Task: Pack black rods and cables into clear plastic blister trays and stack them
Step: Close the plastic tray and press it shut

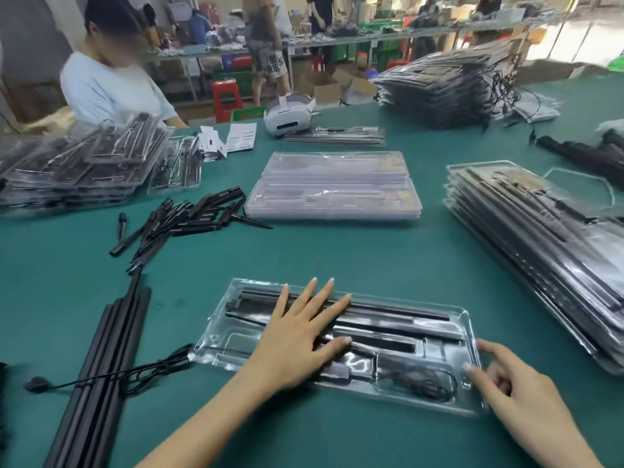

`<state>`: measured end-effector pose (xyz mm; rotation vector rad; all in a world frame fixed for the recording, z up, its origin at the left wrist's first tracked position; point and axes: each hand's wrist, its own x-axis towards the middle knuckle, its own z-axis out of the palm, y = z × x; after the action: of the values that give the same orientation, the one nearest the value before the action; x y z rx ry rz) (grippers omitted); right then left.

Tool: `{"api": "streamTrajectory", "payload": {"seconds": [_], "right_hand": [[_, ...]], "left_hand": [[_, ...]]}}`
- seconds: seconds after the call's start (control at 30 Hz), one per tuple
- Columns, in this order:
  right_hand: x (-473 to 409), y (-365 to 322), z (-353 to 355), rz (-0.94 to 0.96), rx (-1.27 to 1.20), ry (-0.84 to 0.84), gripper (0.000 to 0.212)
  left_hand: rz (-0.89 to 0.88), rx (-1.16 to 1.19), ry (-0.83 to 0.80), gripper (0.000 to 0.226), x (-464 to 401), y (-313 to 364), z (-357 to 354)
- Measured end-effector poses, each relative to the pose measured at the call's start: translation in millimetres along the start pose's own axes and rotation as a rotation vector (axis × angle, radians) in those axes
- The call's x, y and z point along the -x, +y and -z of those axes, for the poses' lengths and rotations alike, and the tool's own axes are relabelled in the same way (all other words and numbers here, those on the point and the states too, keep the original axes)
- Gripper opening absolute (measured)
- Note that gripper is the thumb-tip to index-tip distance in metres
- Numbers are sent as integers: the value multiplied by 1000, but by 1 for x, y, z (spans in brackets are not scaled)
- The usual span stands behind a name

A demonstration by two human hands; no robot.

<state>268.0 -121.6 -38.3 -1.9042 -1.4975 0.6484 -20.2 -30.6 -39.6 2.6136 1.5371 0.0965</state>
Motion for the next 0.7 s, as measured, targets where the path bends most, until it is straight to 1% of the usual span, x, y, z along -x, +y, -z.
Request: {"api": "streamTrajectory", "payload": {"seconds": [0.17, 0.27, 0.3, 0.37, 0.4, 0.43, 0.47, 0.5, 0.53, 0.57, 0.6, 0.67, 0.7], "right_hand": [[-4, -6, -13, -26, 19, 133, 20], [-4, -13, -19, 15, 25, 237, 27], [-4, -14, -19, 39, 28, 257, 31], [-4, -12, -20, 69, 53, 286, 36], [-4, -10, -21, 81, 70, 296, 39], [-4, -10, -22, 96, 83, 307, 40], [-5, -9, -22, 111, 90, 320, 40], [-5, -7, -23, 126, 94, 334, 39], [-6, -6, -23, 133, 94, 342, 38], [-7, -5, -24, 129, 88, 341, 37], [-8, -5, -25, 112, 75, 336, 35], [-9, -4, -28, 91, 55, 356, 26], [-10, -4, -29, 74, 41, 370, 22]], "left_hand": [[-14, 38, 19, 59, -1, -3, -8], [-40, 130, 38, 60, -3, -5, -3], [-33, 261, 63, 59, -3, -6, -1], [62, 633, 169, 51, -3, -11, 8], [129, 702, 219, 47, -3, -19, 12], [199, 605, 243, 48, -3, -28, 17], [291, 403, 220, 53, -4, -41, 21], [404, 225, 167, 60, -4, -56, 22], [528, 140, 110, 65, -4, -72, 25], [618, 125, 61, 65, -4, -84, 27], [670, 175, 35, 60, -2, -94, 29], [674, 335, 11, 51, -2, -107, 31], [674, 399, -14, 51, -3, -112, 32]]}}
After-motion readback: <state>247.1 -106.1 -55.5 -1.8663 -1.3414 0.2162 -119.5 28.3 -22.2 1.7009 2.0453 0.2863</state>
